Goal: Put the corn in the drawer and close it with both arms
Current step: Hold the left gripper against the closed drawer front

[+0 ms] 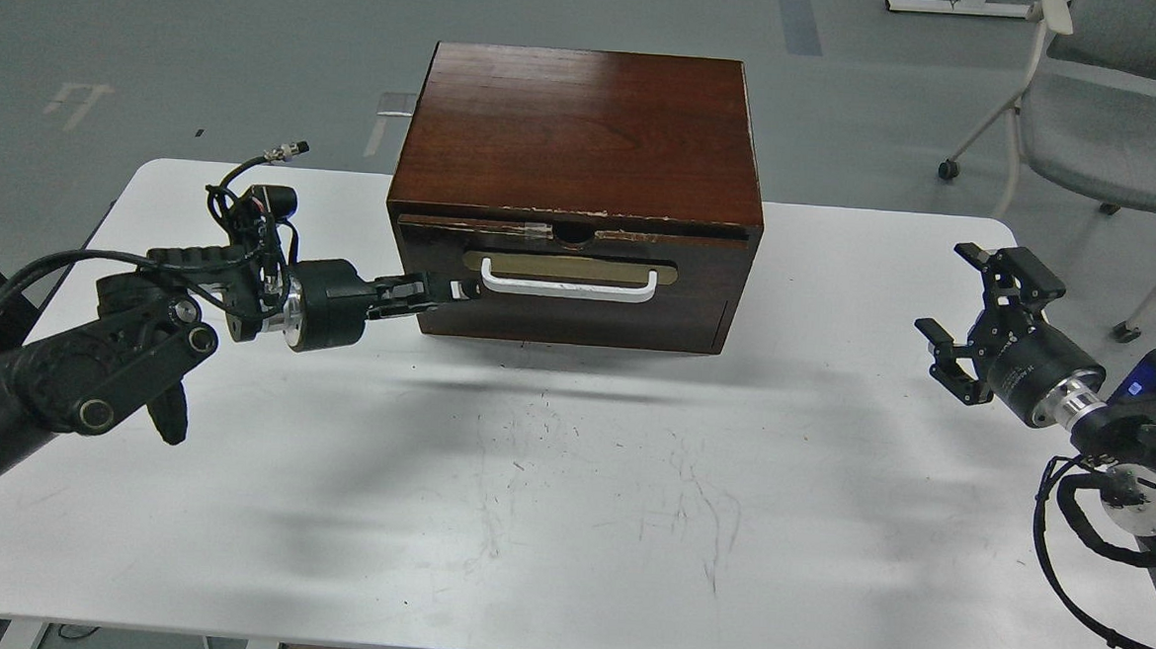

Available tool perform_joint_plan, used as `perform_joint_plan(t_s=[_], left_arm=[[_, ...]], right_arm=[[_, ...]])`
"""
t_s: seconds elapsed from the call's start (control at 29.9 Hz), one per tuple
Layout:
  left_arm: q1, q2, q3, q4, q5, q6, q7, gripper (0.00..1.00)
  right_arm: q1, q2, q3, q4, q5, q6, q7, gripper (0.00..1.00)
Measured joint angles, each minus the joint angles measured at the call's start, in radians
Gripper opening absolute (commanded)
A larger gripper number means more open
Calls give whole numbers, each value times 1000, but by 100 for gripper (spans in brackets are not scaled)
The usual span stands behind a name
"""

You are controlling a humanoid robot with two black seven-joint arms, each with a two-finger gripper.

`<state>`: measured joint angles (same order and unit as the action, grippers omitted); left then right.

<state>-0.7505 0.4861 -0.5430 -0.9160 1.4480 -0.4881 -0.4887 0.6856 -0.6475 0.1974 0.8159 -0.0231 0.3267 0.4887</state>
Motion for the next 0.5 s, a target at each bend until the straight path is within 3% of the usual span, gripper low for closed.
perform_joint_plan(t_s=[0.43, 0.5], left_arm=[[-7, -1, 2, 3, 0, -1, 0, 0], [-1, 2, 9, -10, 1, -1, 0, 11]], right_arm=[[0, 0, 1, 0, 0, 0, 0, 100], [0, 0, 1, 0, 0, 0, 0, 100]])
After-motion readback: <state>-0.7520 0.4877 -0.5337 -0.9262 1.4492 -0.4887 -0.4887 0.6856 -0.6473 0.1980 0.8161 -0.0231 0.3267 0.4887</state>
